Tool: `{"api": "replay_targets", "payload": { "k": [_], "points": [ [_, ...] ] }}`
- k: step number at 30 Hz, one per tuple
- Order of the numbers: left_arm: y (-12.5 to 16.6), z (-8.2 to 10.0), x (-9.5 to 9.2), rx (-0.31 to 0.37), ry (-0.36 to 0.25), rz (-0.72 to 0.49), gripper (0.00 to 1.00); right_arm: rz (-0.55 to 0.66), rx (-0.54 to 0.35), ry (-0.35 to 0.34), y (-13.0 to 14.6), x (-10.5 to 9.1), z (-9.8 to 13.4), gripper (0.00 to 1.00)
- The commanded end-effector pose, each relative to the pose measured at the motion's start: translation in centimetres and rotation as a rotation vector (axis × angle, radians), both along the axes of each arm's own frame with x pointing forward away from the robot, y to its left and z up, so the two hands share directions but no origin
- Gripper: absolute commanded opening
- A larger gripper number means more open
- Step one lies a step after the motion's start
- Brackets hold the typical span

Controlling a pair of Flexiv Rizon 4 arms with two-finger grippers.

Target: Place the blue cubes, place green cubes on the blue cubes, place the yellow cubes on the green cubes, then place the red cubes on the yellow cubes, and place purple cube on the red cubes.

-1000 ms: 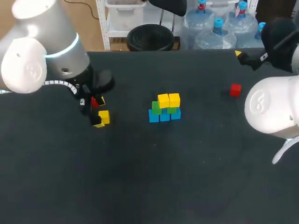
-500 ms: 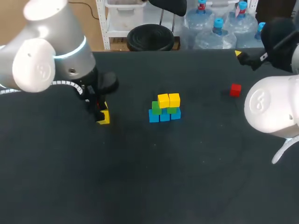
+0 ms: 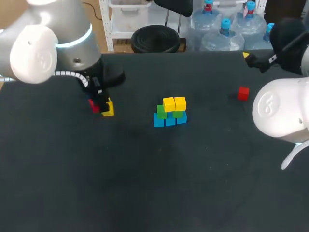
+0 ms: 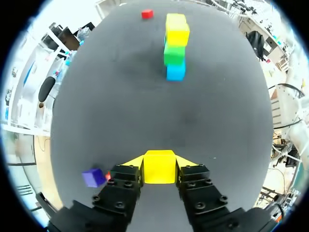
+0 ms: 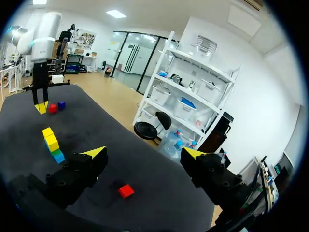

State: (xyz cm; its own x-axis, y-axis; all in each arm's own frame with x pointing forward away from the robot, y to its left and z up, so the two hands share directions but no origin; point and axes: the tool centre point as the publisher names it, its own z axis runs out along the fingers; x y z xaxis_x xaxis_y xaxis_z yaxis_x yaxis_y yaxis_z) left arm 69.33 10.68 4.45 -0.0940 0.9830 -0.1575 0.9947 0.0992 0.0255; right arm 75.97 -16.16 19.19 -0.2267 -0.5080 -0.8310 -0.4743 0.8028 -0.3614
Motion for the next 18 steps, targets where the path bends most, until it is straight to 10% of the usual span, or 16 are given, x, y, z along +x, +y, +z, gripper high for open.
{"api": "replay_targets", "payload": {
  "k": [1, 18],
  "points": [
    [-0.8, 3.7, -1.1, 0.014, -0.029, 0.008, 0.0, 0.002, 0.001, 0.0, -0.1, 0.0, 0.0, 1.0],
    [-7.9, 6.7, -2.0, -0.055, -0.056, -0.042, 0.0, 0.002, 0.001, 0.0, -0.1, 0.0, 0.0, 1.0]
  ]
}}
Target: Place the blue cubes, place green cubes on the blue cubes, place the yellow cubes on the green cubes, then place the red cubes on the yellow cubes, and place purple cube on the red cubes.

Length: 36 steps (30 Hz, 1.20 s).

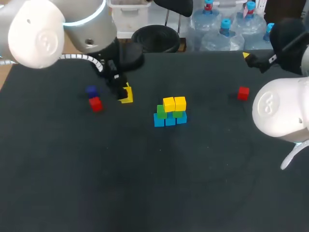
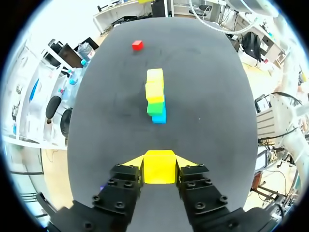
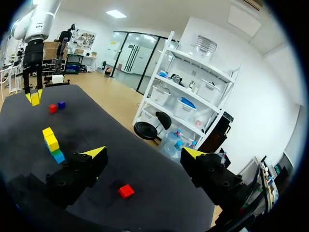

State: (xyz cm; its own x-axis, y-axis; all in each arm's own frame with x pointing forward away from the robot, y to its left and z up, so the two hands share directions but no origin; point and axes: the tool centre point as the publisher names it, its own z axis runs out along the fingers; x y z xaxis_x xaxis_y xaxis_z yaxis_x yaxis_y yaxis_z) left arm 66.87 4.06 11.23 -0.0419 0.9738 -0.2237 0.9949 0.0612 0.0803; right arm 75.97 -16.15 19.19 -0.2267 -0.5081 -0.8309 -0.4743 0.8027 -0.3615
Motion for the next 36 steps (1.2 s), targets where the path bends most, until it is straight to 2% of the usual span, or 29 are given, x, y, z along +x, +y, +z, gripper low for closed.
{"api": "replay_targets", "payload": {
  "k": [1, 7, 22, 28, 36],
  "points": [
    [-1.7, 0.0, 0.5, 0.007, 0.004, -0.002, 0.0, 0.002, 0.002, 0.0, -0.1, 0.0, 0.0, 1.0],
    [-3.8, 0.5, 0.5, -0.009, 0.003, -0.023, 0.0, 0.002, 0.002, 0.0, -0.1, 0.0, 0.0, 1.0],
    [-7.2, -0.5, 0.4, -0.05, 0.019, -0.052, 0.0, 0.002, 0.002, 0.0, -0.1, 0.0, 0.0, 1.0],
    [-7.1, -1.0, 0.7, -0.046, 0.015, -0.039, 0.0, 0.002, 0.002, 0.0, -0.1, 0.0, 0.0, 1.0],
    [-6.6, -3.1, 0.3, -0.048, 0.046, 0.001, 0.0, 0.002, 0.002, 0.0, -0.1, 0.0, 0.0, 1.0]
  ]
}}
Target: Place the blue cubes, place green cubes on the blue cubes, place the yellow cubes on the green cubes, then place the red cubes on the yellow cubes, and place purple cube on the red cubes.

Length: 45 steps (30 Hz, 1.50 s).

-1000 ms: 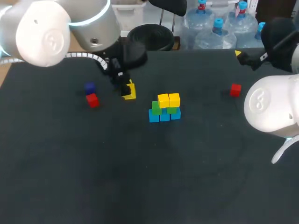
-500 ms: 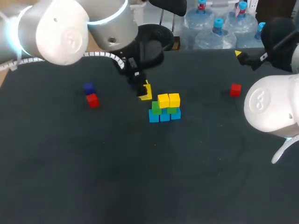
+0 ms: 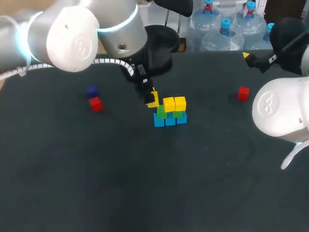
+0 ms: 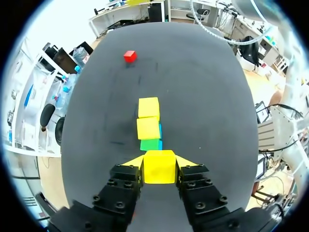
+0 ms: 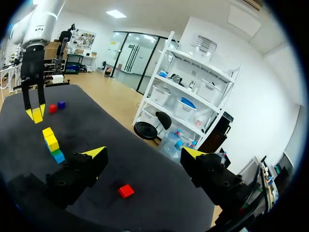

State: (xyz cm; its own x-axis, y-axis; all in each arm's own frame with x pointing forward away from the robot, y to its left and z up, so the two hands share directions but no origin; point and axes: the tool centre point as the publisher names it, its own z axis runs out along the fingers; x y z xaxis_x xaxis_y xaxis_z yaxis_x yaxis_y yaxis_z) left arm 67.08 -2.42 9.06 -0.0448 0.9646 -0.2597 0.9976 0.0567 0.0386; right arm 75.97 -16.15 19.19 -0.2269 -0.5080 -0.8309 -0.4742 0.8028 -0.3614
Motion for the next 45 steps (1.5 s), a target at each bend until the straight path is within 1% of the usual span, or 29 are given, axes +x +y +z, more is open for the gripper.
{"api": "replay_targets", "payload": {
  "k": [1, 7, 9, 12, 17, 26, 33, 45],
  "points": [
    [-0.1, -1.1, 0.0, -0.01, 0.01, 0.01, 0.0, 0.002, 0.002, 0.0, -0.1, 0.0, 0.0, 1.0],
    [-0.4, -1.8, 0.4, -0.004, 0.027, 0.013, 0.0, 0.002, 0.002, 0.0, -0.1, 0.0, 0.0, 1.0],
    [-0.4, -2.0, 0.7, -0.003, 0.022, 0.03, 0.0, 0.002, 0.002, 0.0, -0.1, 0.0, 0.0, 1.0],
    [-0.5, -2.2, 1.2, -0.021, 0.022, 0.055, 0.0, 0.002, 0.002, 0.0, -0.1, 0.0, 0.0, 1.0],
    [-0.7, -2.5, 1.4, -0.021, 0.026, 0.054, 0.0, 0.002, 0.002, 0.0, -0.1, 0.0, 0.0, 1.0],
    [-1.3, -3.0, 1.5, 0.004, 0.045, -0.008, 0.0, 0.002, 0.002, 0.0, -0.1, 0.0, 0.0, 1.0],
    [-1.5, -2.9, 1.9, 0.016, 0.041, -0.025, 0.0, 0.002, 0.002, 0.0, -0.1, 0.0, 0.0, 1.0],
    [-1.9, -3.4, 2.0, 0.027, 0.052, -0.039, 0.0, 0.002, 0.002, 0.0, -0.1, 0.0, 0.0, 1.0]
  ]
}}
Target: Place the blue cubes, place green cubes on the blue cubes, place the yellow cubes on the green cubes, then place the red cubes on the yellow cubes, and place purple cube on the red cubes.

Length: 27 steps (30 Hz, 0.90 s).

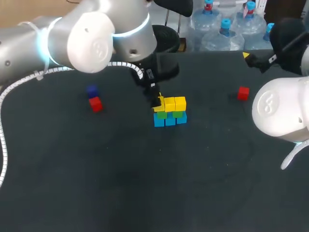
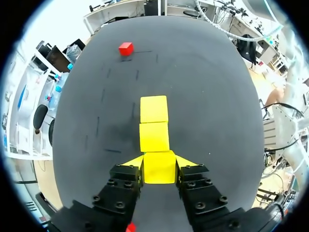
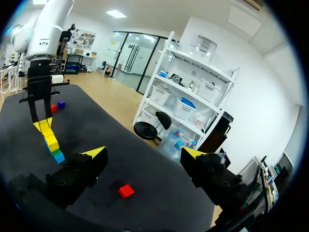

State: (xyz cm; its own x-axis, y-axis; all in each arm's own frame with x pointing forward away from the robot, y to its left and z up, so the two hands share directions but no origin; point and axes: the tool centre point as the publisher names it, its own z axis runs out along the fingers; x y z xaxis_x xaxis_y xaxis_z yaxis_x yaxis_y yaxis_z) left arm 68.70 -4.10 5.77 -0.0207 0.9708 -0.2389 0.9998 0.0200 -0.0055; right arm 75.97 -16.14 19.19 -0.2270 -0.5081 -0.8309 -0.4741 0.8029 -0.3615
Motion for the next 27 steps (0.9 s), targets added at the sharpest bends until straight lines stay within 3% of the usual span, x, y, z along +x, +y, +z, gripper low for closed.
{"api": "replay_targets", "payload": {
  "k": [1, 27],
  "points": [
    [-0.17, -0.16, 0.4, 0.008, 0.008, -0.003, 0.0, 0.002, 0.002, 0.0, -0.07, 0.0, -0.01, 1.0],
    [0.05, -0.78, 0.31, 0.022, 0.015, -0.009, 0.0, 0.002, 0.002, 0.0, -0.07, 0.0, -0.01, 1.0]
  ]
}}
